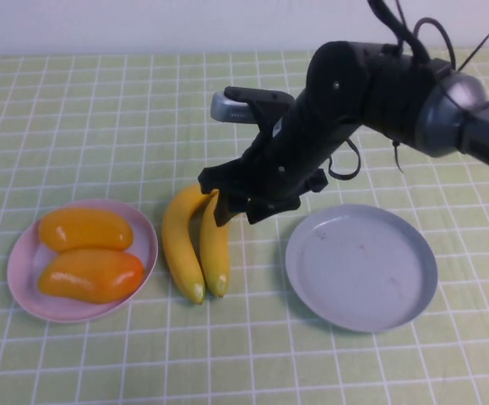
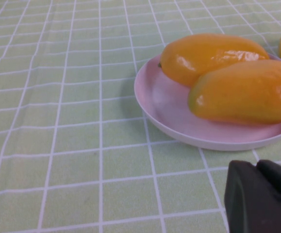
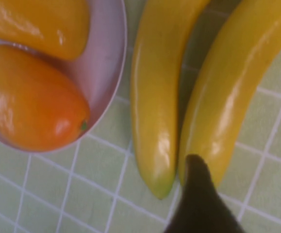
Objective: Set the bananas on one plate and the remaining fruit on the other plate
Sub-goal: Put another type of fruit in the right plate
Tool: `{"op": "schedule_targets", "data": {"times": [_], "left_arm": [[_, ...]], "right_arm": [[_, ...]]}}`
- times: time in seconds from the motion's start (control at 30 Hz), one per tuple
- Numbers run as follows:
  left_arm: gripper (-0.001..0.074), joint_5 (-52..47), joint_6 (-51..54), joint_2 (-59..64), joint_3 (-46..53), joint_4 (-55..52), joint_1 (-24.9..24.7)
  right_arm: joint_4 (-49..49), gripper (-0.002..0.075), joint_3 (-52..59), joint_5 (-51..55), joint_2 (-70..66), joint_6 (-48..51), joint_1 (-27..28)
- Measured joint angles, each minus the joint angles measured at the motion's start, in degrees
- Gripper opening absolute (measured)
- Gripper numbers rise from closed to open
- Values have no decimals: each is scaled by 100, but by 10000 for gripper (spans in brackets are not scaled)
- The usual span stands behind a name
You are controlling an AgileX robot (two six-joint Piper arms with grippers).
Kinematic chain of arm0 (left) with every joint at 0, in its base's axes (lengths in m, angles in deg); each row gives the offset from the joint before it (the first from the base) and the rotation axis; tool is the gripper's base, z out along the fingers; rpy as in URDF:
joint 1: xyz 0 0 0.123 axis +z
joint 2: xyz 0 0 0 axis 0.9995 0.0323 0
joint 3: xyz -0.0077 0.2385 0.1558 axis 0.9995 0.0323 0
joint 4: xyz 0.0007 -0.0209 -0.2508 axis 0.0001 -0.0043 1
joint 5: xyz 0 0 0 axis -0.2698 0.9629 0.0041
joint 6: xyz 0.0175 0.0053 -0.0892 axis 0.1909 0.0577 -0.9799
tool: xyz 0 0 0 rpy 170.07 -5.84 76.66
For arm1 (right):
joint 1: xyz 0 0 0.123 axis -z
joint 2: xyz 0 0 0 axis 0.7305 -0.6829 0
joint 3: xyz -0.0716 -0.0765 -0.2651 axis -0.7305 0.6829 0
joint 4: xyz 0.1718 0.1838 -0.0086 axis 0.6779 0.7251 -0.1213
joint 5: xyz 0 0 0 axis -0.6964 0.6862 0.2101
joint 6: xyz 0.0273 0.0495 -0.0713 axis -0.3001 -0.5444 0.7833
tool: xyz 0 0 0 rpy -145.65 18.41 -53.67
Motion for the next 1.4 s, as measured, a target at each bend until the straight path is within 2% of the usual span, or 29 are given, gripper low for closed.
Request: {"op": "schedule_targets", "data": {"times": [0.1,0.17,0.4,0.6,0.77,0.97,1.2,1.4], "left_arm": [[2,0,0,0,0,0,0],[2,0,0,0,0,0,0],[2,0,0,0,0,0,0],[2,0,0,0,0,0,0],[2,0,0,0,0,0,0],[2,0,0,0,0,0,0],[2,0,0,0,0,0,0],[2,0,0,0,0,0,0]], "right_arm": [[-36,424,-522,76,-443,-247,0],[-36,454,-831,115,-707,-372,0],[-133,477,-1755,300,-1519,-629,0],[-490,480,-2078,587,-1864,-761,0],[-630,452,-2114,670,-1944,-770,0],[-695,314,-2123,670,-1944,-770,0],[-707,314,-2123,699,-1944,-770,0],[-737,314,-2499,1241,-1944,-770,42]]}}
